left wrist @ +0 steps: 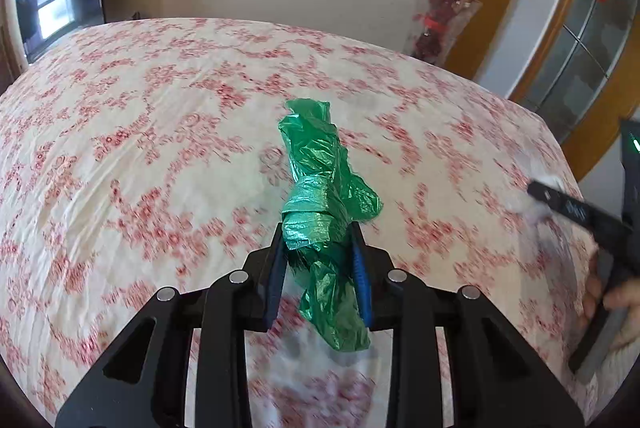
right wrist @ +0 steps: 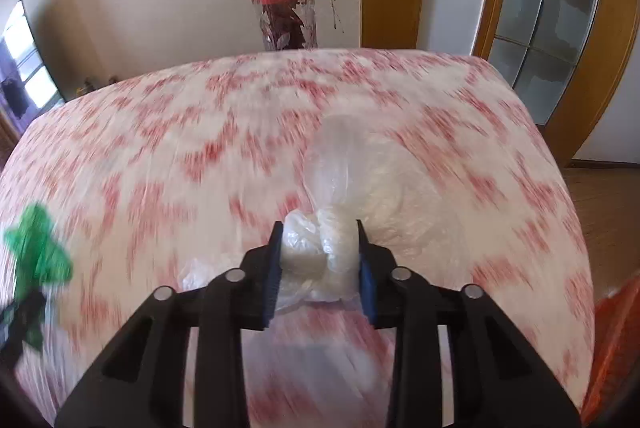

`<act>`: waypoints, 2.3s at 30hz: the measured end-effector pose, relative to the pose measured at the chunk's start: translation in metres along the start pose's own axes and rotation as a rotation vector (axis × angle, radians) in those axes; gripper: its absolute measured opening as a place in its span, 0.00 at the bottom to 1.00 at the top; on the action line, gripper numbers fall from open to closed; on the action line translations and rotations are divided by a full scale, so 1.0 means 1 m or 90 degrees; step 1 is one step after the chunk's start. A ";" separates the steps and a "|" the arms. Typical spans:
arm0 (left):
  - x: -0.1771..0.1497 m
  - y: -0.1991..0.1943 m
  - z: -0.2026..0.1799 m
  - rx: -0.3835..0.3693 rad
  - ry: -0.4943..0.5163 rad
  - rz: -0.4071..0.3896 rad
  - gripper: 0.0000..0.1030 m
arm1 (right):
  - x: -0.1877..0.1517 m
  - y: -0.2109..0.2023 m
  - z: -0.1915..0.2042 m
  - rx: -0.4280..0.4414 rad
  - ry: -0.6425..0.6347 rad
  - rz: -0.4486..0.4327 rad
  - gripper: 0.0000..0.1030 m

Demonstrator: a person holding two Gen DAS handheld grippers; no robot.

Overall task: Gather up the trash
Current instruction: 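Grasp the green bag with the left tool while the right tool grasps the white tissue bag, then carry the green and white bags over the red basket and open both tools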

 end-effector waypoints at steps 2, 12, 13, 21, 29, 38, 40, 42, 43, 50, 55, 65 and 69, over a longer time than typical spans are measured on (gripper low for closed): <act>-0.005 -0.002 -0.007 -0.013 0.007 0.001 0.29 | -0.023 -0.014 -0.022 0.016 0.003 -0.001 0.28; -0.027 -0.010 -0.067 -0.089 0.042 0.011 0.29 | -0.087 -0.084 -0.108 0.036 0.064 -0.048 0.28; -0.028 -0.011 -0.074 -0.095 0.047 0.012 0.29 | -0.091 -0.091 -0.114 0.036 0.069 -0.055 0.28; -0.041 -0.010 -0.146 -0.163 0.103 0.027 0.29 | -0.112 -0.124 -0.153 0.026 0.100 -0.106 0.27; -0.057 -0.001 -0.212 -0.232 0.144 0.052 0.29 | -0.128 -0.134 -0.193 0.028 0.154 -0.123 0.27; -0.077 0.015 -0.290 -0.313 0.188 0.087 0.29 | -0.148 -0.160 -0.255 -0.044 0.202 -0.160 0.27; -0.083 0.018 -0.306 -0.328 0.199 0.097 0.29 | -0.155 -0.163 -0.271 -0.064 0.212 -0.163 0.27; -0.087 0.021 -0.319 -0.342 0.206 0.106 0.29 | -0.161 -0.165 -0.285 -0.078 0.223 -0.162 0.27; -0.091 0.023 -0.326 -0.348 0.212 0.111 0.29 | -0.164 -0.165 -0.293 -0.088 0.230 -0.160 0.27; -0.112 0.034 -0.368 -0.382 0.243 0.143 0.29 | -0.187 -0.162 -0.338 -0.129 0.275 -0.144 0.27; -0.124 0.042 -0.392 -0.399 0.264 0.163 0.29 | -0.199 -0.158 -0.356 -0.145 0.291 -0.135 0.27; -0.144 0.054 -0.421 -0.409 0.291 0.195 0.29 | -0.212 -0.148 -0.375 -0.159 0.311 -0.123 0.27; -0.149 0.057 -0.427 -0.410 0.296 0.205 0.29 | -0.216 -0.144 -0.382 -0.161 0.323 -0.118 0.27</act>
Point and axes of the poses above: each gripper's, at about its wrist camera, not at the fingertips, and y roughly the way its jaws point, z to its left, x to its top, the point moved 1 cm from there along y, roughly the way its jaws point, and after that the axes turned 15 degrees about -x, right-handed, at the moved point
